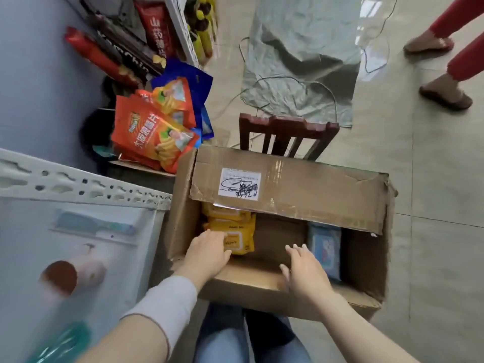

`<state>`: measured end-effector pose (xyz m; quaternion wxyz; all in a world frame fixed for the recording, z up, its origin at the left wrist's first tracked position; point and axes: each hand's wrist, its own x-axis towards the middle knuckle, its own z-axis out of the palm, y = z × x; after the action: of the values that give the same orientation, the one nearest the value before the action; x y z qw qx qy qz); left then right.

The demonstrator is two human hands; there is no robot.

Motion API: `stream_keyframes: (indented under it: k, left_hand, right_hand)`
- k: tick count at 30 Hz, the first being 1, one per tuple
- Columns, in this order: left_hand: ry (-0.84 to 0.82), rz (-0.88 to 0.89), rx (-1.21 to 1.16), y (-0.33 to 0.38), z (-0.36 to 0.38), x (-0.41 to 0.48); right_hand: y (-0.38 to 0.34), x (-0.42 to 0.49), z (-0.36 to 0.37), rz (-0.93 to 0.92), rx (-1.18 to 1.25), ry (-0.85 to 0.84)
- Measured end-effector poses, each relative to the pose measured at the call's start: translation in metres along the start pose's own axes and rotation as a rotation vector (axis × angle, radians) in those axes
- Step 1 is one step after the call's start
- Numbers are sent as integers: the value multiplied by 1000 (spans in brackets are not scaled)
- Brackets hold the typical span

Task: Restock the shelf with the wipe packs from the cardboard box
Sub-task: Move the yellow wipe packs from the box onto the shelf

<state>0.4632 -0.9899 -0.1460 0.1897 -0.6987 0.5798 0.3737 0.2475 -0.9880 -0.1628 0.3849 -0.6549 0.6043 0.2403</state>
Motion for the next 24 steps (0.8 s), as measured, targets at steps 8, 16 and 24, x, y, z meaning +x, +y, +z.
stream_keyframes:
  k: [8, 16, 24]
  left_hand:
    - [-102, 7, 224, -14, 10, 101]
    - [-29, 91, 201, -12, -55, 70]
    - [197, 228, -104, 0, -166, 86]
  right_hand:
    - [5, 106, 8, 54, -2, 68]
    - [-10, 58, -60, -1, -26, 183]
    - [-12, 74, -197, -94, 37, 497]
